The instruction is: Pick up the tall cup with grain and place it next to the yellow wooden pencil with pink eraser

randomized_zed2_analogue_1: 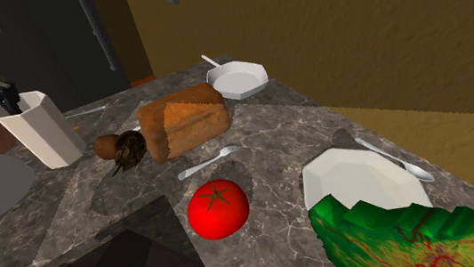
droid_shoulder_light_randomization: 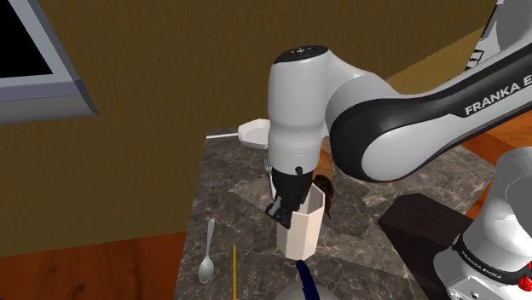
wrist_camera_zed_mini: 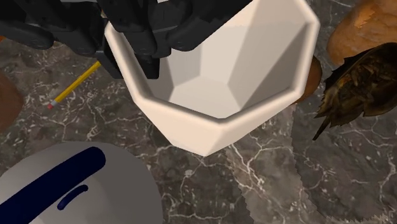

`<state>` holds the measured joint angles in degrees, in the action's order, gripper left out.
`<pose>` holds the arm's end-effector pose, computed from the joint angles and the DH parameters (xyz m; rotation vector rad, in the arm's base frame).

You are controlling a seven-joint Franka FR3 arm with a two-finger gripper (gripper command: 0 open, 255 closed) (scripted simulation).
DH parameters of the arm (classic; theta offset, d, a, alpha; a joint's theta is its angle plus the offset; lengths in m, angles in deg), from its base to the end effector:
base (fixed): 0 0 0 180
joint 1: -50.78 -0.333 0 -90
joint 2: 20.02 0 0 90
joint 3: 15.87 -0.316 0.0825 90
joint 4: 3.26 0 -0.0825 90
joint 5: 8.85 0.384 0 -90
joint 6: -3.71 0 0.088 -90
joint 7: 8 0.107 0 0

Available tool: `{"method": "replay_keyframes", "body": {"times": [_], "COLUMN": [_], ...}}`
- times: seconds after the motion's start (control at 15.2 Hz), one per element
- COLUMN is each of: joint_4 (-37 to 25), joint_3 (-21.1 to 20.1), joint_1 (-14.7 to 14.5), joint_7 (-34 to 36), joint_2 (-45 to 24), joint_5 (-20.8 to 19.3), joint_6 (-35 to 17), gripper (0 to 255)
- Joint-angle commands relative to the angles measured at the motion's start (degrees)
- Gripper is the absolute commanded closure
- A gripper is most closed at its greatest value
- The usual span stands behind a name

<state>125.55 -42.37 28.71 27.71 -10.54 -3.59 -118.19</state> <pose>0.3239 0.3799 0.4302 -3.1064 -0.2688 -0.0288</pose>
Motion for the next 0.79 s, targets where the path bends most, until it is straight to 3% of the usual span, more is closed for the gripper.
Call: {"method": "replay_keyframes", "body": {"times": [0.0,0.26,0.73], "joint_4": [1.03,2.57,2.57], "joint_3": [-0.08,-0.35,-0.35], "joint_1": [0.07,0.1,0.1], "joint_7": [0.06,0.48,0.48], "joint_2": [-0.64,-1.96,-1.96], "joint_5": [-0.25,-0.78,-0.78], "joint_6": [-1.69,-4.45,-4.45], "gripper": [255,255,255]}}
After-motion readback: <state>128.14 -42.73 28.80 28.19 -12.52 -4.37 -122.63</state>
